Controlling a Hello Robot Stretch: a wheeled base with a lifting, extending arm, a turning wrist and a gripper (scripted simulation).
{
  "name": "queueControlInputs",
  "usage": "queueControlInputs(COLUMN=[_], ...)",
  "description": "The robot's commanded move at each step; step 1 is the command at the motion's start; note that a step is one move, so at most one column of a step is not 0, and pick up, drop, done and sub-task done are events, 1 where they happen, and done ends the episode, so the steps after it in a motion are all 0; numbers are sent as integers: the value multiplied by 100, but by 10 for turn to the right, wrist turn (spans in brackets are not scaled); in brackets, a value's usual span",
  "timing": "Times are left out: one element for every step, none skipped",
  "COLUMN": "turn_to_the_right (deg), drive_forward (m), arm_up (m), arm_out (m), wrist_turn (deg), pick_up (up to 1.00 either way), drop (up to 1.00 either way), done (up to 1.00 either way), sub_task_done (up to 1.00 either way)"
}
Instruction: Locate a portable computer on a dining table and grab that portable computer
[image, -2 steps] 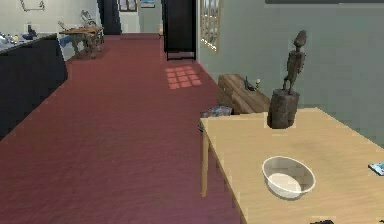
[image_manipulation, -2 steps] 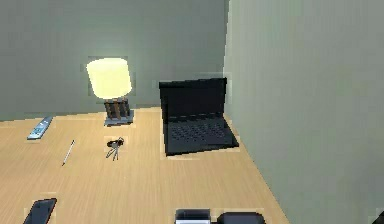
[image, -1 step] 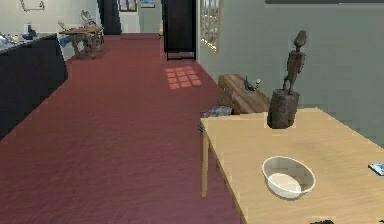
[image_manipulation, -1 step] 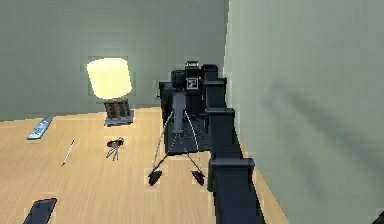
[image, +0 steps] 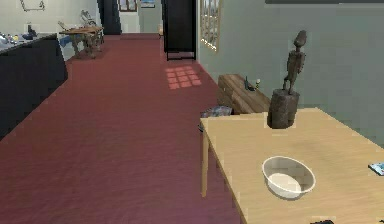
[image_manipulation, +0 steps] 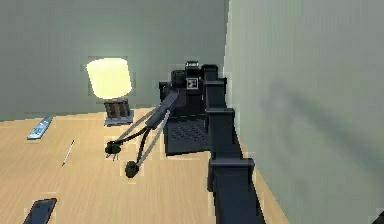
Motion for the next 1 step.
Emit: queueControlInputs(turn_to_the_right=[0], drive_forward=[0], arm_up=[0], arm_out=[0], wrist_turn=[450], pick_up=[0], drop=[0], done=[0], sub_task_done=[0])
